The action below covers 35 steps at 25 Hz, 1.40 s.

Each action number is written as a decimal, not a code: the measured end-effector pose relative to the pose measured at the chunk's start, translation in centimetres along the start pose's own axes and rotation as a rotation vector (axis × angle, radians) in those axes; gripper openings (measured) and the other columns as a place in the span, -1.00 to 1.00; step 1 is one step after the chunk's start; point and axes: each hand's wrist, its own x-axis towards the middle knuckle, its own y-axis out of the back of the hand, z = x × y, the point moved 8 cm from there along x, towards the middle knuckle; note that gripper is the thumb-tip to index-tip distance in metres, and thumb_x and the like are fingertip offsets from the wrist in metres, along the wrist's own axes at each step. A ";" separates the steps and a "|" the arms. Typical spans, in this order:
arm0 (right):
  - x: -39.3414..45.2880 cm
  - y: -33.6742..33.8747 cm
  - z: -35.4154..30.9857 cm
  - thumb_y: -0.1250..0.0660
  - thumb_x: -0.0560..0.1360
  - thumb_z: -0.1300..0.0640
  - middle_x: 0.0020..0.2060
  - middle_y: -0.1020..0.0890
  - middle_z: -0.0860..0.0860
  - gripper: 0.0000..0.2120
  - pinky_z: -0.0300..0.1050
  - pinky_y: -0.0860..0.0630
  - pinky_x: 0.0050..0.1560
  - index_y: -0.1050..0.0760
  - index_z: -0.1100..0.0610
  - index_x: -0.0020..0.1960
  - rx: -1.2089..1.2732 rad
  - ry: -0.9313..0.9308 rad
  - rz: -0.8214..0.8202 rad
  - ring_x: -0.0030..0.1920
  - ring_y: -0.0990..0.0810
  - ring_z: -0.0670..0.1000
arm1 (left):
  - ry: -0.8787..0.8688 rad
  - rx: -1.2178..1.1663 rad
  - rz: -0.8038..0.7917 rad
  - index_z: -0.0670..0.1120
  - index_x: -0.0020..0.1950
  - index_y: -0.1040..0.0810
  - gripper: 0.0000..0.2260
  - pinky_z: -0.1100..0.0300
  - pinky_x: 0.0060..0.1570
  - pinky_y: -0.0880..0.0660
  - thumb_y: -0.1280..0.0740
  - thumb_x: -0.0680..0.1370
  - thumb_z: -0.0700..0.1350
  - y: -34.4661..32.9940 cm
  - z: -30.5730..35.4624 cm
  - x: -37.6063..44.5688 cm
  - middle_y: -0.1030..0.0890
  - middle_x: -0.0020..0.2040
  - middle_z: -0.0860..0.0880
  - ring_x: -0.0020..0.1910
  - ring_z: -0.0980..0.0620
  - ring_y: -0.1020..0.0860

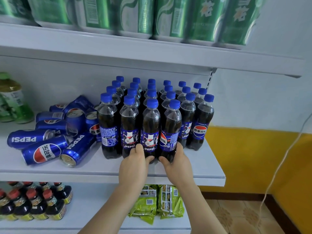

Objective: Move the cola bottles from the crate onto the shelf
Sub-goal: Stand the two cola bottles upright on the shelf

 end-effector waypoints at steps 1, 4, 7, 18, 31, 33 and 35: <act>0.1 0.0 0.0 -0.47 0.52 0.03 0.18 -0.65 -0.01 -0.43 0.02 -0.57 0.00 -0.28 0.05 0.41 -0.008 0.007 0.001 0.13 -0.62 0.11 | -0.012 0.003 0.013 -0.16 -0.10 -0.43 -0.57 0.24 -0.54 -0.19 -0.56 0.40 0.10 -0.1 -0.1 0.1 -0.56 -0.35 -0.06 -0.50 -0.09 -0.57; 0.3 -0.1 -0.1 -0.46 0.53 0.03 0.17 -0.63 -0.01 -0.45 -0.01 -0.56 -0.03 -0.26 0.03 0.40 -0.027 0.023 0.002 0.11 -0.62 0.10 | -0.022 0.012 0.012 -0.15 -0.13 -0.41 -0.57 0.25 -0.55 -0.15 -0.56 0.41 0.11 -0.2 -0.1 0.4 -0.55 -0.42 -0.03 -0.52 -0.05 -0.56; 0.5 -0.3 -0.1 -0.44 0.54 0.03 0.20 -0.60 -0.01 -0.44 -0.03 -0.55 -0.04 -0.25 0.03 0.42 -0.039 0.033 -0.003 0.12 -0.61 0.10 | -0.033 0.033 0.016 -0.15 -0.16 -0.40 -0.55 0.27 -0.56 -0.12 -0.59 0.37 0.09 -0.3 0.0 0.6 -0.53 -0.47 -0.03 -0.58 -0.04 -0.53; 0.8 -0.7 0.3 -0.42 0.55 -0.01 0.25 -0.57 0.01 -0.36 -0.06 -0.53 -0.02 -0.18 0.04 0.51 -0.046 0.053 -0.005 0.14 -0.59 0.09 | -0.008 0.110 -0.005 -0.18 -0.04 -0.47 -0.58 0.22 -0.54 -0.20 -0.50 0.46 0.14 -0.6 0.2 1.2 -0.57 -0.46 -0.04 -0.51 -0.08 -0.59; -1.7 6.5 -1.4 -0.30 0.60 -0.14 0.45 -0.43 -0.09 -0.38 -0.28 -0.37 0.27 -0.21 0.00 0.58 0.158 0.125 0.182 0.42 -0.41 -0.13 | 0.012 -0.736 0.189 0.04 0.16 -0.49 -0.74 0.38 -0.06 -0.49 -0.30 0.58 0.15 4.5 3.6 -0.1 -0.60 -0.07 0.19 -0.03 0.25 -0.58; -2.5 8.9 -1.1 -0.28 0.58 -0.17 0.43 -0.45 -0.13 -0.39 -0.36 -0.34 0.27 -0.24 -0.02 0.57 0.196 0.118 0.230 0.41 -0.41 -0.16 | -0.016 -0.884 0.176 0.06 0.17 -0.51 -0.74 0.39 0.03 -0.48 -0.28 0.59 0.18 4.8 5.8 -0.4 -0.60 0.00 0.21 0.07 0.23 -0.57; -3.6 11.6 -0.1 -0.25 0.57 -0.21 0.40 -0.45 -0.18 -0.39 -0.40 -0.32 0.26 -0.26 -0.04 0.55 0.207 0.111 0.292 0.39 -0.41 -0.20 | -0.040 -0.984 0.143 0.11 0.12 -0.51 -0.76 0.37 0.05 -0.47 -0.25 0.58 0.21 4.3 8.4 -0.9 -0.59 0.03 0.23 0.09 0.17 -0.58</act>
